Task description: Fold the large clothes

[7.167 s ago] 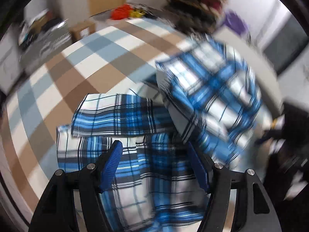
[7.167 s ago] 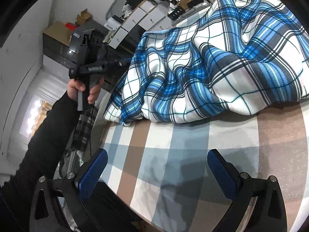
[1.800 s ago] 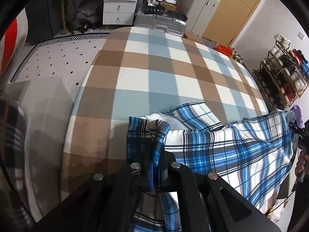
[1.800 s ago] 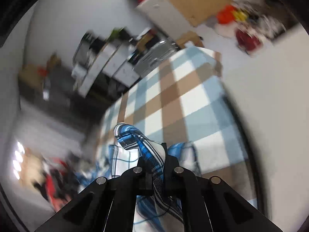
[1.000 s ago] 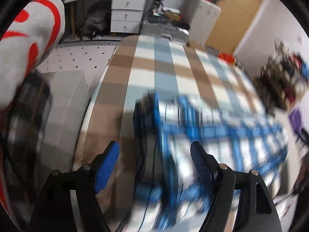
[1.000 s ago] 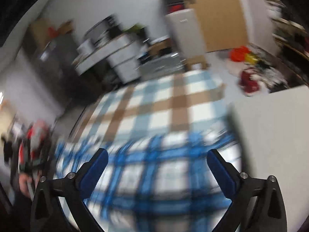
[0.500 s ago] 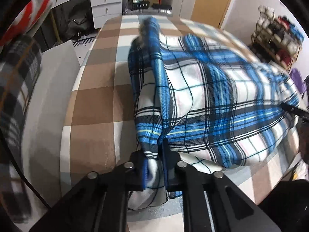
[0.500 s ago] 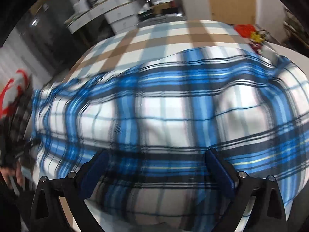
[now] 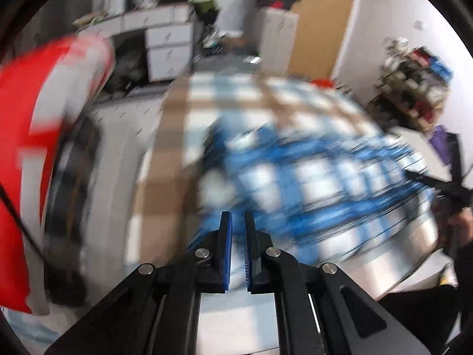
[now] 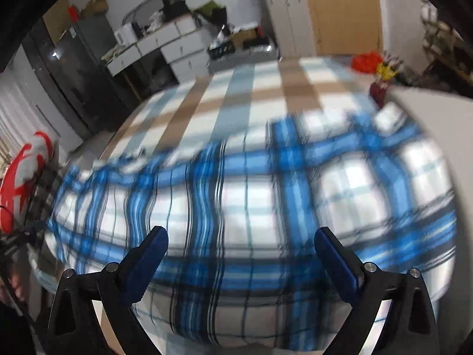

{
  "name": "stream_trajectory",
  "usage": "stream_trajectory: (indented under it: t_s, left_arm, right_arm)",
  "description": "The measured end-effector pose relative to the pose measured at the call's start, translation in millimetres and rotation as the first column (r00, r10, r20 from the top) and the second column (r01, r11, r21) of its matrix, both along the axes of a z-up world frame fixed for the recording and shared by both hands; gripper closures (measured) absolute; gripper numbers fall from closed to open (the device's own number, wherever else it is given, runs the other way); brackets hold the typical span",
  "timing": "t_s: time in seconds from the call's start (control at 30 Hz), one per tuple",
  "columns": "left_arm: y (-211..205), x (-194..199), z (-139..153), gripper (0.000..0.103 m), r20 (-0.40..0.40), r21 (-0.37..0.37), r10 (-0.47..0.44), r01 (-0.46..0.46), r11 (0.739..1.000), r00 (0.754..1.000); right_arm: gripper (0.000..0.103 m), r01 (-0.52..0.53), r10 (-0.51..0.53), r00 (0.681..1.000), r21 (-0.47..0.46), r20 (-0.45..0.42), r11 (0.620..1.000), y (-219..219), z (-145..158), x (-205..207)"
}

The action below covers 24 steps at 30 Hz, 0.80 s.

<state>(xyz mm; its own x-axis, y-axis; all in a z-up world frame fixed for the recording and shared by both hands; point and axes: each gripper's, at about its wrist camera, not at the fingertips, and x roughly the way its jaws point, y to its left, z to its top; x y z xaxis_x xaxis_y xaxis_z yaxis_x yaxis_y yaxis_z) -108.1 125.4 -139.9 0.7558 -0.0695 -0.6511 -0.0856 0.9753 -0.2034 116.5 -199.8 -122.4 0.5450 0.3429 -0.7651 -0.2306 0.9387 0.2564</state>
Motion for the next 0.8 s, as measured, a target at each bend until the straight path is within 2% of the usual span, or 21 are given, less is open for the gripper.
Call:
stream_trajectory:
  t_s: [0.03, 0.07, 0.1, 0.13, 0.2, 0.23, 0.27, 0.33, 0.4, 0.43, 0.5, 0.57, 0.63, 0.7, 0.77, 0.8]
  left_arm:
    - [-14, 10, 12, 0.091, 0.01, -0.01, -0.037, 0.037, 0.999, 0.999]
    - [-22, 21, 16, 0.069, 0.015, -0.009, -0.048, 0.048, 0.999, 0.999]
    - [-30, 32, 18, 0.04, 0.019, -0.006, -0.053, 0.053, 0.999, 0.998]
    - [-40, 43, 18, 0.033, 0.017, -0.008, -0.059, 0.06, 0.998, 0.998]
    - [-60, 81, 6, 0.032, -0.024, -0.037, -0.099, 0.098, 0.995, 0.995]
    - [-66, 103, -7, 0.032, -0.093, -0.045, -0.106, 0.102, 0.994, 0.99]
    - [-68, 106, -19, 0.033, -0.142, -0.038, -0.092, 0.088, 0.995, 0.986]
    - [-66, 134, -57, 0.033, -0.254, -0.035, -0.069, 0.062, 0.997, 0.965]
    - [-54, 133, -76, 0.033, -0.242, -0.096, -0.069, 0.047, 0.994, 0.968]
    - [-52, 131, -76, 0.033, -0.221, -0.102, -0.075, 0.054, 0.993, 0.972]
    - [-54, 127, -72, 0.033, -0.228, -0.065, -0.108, 0.095, 0.993, 0.968]
    - [-47, 120, -73, 0.033, -0.209, -0.113, -0.117, 0.095, 0.989, 0.971]
    - [-39, 113, -72, 0.033, -0.179, -0.147, -0.122, 0.096, 0.984, 0.976]
    - [-38, 107, -70, 0.033, -0.168, -0.134, -0.128, 0.106, 0.985, 0.977]
    - [-43, 104, -70, 0.033, -0.158, -0.115, -0.125, 0.108, 0.987, 0.979]
    - [-49, 105, -70, 0.033, -0.158, -0.098, -0.122, 0.107, 0.989, 0.98]
  right_arm:
    - [0.0, -0.002, 0.002, 1.0, -0.021, 0.003, 1.0, 2, 5, 5]
    - [0.0, -0.007, 0.007, 1.0, -0.049, 0.001, 0.999, 4, 10, 10]
    - [0.0, -0.013, 0.013, 1.0, -0.092, -0.008, 0.996, 9, 14, 20]
    - [0.0, -0.031, 0.027, 0.999, -0.124, -0.03, 0.992, 14, 14, 28]
    - [0.0, -0.088, 0.07, 0.993, -0.214, -0.093, 0.973, 31, 6, 47]
    - [0.0, -0.1, 0.077, 0.992, -0.248, -0.104, 0.963, 36, 1, 53]
    - [0.0, -0.119, 0.089, 0.989, -0.28, -0.118, 0.953, 42, -4, 58]
    - [0.0, -0.153, 0.089, 0.979, -0.372, -0.183, 0.915, 52, -26, 69]
    - [0.0, -0.182, 0.071, 0.959, -0.407, -0.273, 0.895, 52, -49, 75]
    - [0.0, -0.202, 0.081, 0.95, -0.396, -0.3, 0.896, 51, -57, 78]
    - [0.0, -0.215, 0.092, 0.941, -0.365, -0.326, 0.906, 46, -59, 85]
    - [0.0, -0.231, 0.094, 0.931, -0.37, -0.353, 0.9, 46, -55, 88]
    - [0.0, -0.183, 0.066, 0.951, -0.376, -0.303, 0.908, 44, -36, 87]
    - [0.0, -0.162, 0.104, 0.964, -0.232, -0.246, 0.959, 42, -16, 73]
    - [0.0, -0.177, 0.139, 0.96, -0.143, -0.243, 0.974, 44, -15, 57]
    - [0.0, -0.187, 0.148, 0.959, -0.148, -0.241, 0.971, 48, -21, 52]
